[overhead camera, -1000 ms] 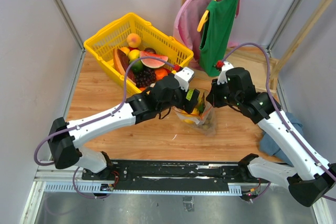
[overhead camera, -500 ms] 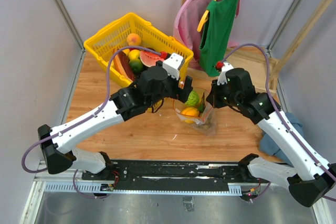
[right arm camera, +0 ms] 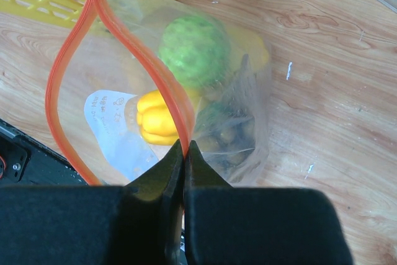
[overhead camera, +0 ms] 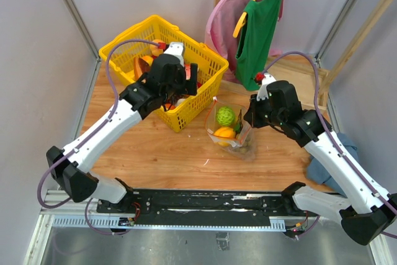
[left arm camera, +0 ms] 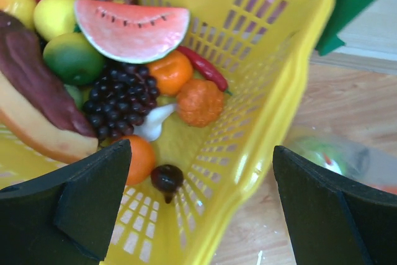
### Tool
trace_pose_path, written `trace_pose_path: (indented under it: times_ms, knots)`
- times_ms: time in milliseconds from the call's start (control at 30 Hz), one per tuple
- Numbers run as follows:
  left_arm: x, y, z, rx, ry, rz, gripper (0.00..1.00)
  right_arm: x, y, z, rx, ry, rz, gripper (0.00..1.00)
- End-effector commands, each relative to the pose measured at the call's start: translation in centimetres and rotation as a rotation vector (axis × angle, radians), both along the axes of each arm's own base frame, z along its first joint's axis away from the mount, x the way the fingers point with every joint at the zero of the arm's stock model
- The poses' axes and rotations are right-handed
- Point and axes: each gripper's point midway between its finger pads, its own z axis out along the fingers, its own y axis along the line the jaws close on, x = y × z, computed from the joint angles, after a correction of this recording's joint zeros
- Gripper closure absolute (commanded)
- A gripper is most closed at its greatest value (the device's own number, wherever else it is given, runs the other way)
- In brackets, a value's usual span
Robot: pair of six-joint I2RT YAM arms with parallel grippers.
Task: Place the food in the zip-top bag and seal the zipper
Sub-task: Pick up the fake fruit from the bin.
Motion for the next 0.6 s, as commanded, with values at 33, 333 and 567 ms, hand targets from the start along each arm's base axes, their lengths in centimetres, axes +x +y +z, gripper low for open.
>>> trace_pose_path:
  times_ms: [33, 333, 567]
  knots:
    - [2.0, 2.2, -3.8, 0.044, 0.160, 0.081, 0.01, -0.1, 0.2, 0.3, 0.004, -0.031, 0.015, 0.99]
    - [4.1, 5.0, -11.9, 0.201, 0.385, 0.142, 0.02, -0.2, 0.2, 0.0, 0.000, -0.029, 0.018, 0.99]
    - [4.9, 6.2, -17.2, 0.286, 0.503, 0.163, 0.04, -0.2, 0.4, -0.1, 0.001, -0.026, 0.025, 0.98]
